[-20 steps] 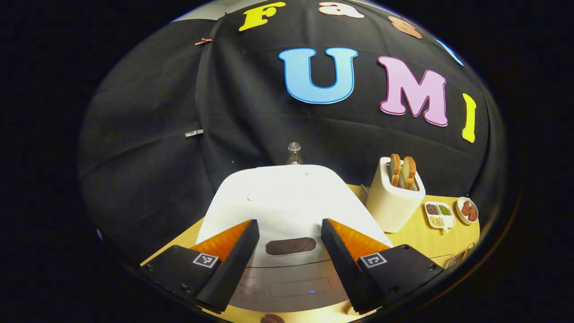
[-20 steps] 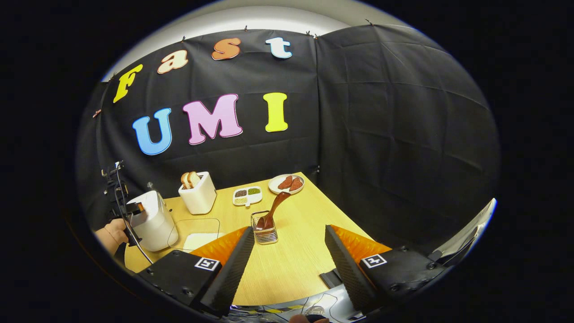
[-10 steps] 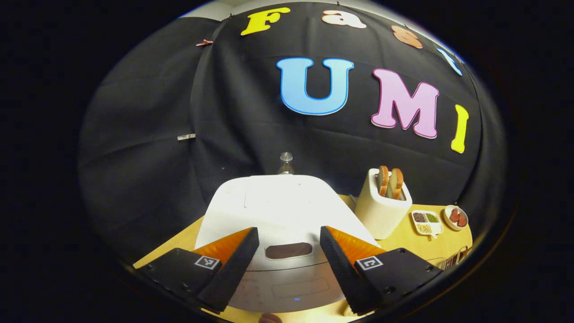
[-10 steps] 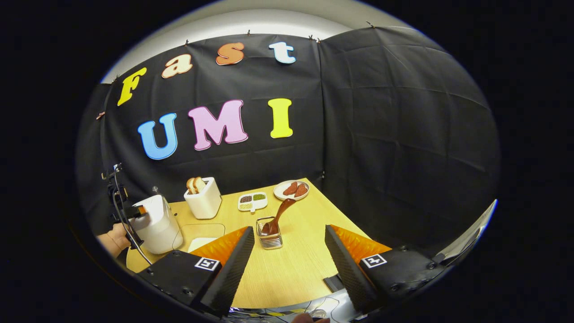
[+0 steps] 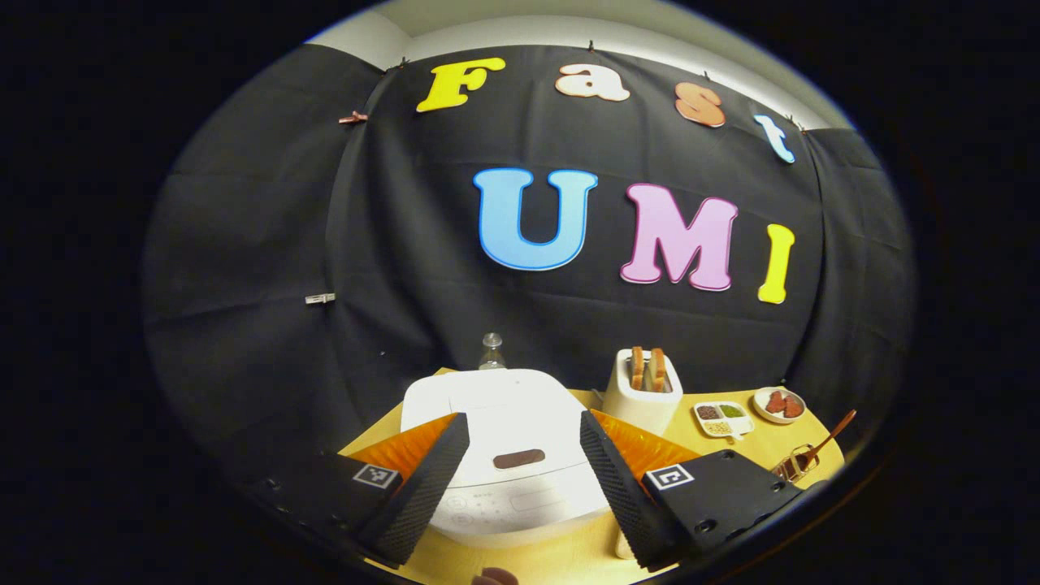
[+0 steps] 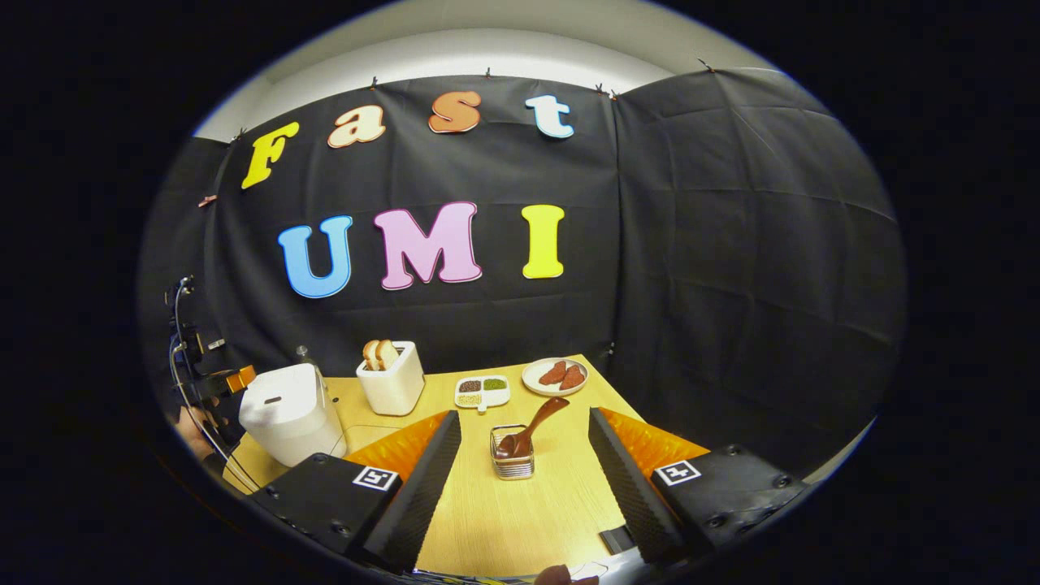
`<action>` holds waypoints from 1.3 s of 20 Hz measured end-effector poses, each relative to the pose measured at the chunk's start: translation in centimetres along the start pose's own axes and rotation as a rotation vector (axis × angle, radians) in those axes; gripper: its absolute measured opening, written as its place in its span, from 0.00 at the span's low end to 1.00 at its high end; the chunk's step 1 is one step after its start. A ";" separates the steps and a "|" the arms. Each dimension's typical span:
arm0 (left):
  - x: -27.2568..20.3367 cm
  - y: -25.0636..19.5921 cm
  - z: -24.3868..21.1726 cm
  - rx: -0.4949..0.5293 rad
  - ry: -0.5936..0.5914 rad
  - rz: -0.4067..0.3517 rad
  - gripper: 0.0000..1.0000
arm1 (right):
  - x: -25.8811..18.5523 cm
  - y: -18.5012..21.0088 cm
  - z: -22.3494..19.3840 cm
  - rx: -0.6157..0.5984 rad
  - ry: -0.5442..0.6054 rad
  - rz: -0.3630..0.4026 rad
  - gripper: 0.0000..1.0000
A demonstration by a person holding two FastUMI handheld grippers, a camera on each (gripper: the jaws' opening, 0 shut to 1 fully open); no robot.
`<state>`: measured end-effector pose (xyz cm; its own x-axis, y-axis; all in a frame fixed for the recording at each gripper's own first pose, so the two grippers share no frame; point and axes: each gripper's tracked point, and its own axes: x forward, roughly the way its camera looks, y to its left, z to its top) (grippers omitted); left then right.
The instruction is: Close the left gripper, press the button to open the rice cooker; take a wooden spoon from the chopstick holder with the right hand, scoop a spoonful of rice and pour it into the rice cooker, then put the wooden spoon back into the chopstick holder.
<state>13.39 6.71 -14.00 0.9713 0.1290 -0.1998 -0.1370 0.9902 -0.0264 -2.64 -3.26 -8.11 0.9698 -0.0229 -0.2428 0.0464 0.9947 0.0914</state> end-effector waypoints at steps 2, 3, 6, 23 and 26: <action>-2.0 -0.3 1.0 0.004 -0.024 -0.033 0.95 | 0.2 1.1 0.6 -0.016 -0.015 0.022 0.99; -2.9 -0.3 1.5 0.009 -0.032 -0.047 0.95 | 0.2 1.7 0.9 -0.023 -0.022 0.030 0.98; -6.0 -0.2 2.6 0.025 -0.053 -0.074 0.95 | 0.3 3.4 1.4 -0.040 -0.039 0.059 0.99; -18.1 -0.9 6.4 0.053 -0.175 -0.216 0.95 | -0.8 11.8 3.8 -0.103 -0.134 0.173 0.98; -19.4 -1.9 7.0 0.057 -0.217 -0.243 0.95 | -1.3 12.6 3.7 -0.087 -0.135 0.185 0.98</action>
<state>-3.85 2.70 -3.22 0.9938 -0.1095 0.0193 0.1093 0.9940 0.0088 -2.41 8.92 -3.03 0.9833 0.1534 -0.0975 -0.1504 0.9879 0.0372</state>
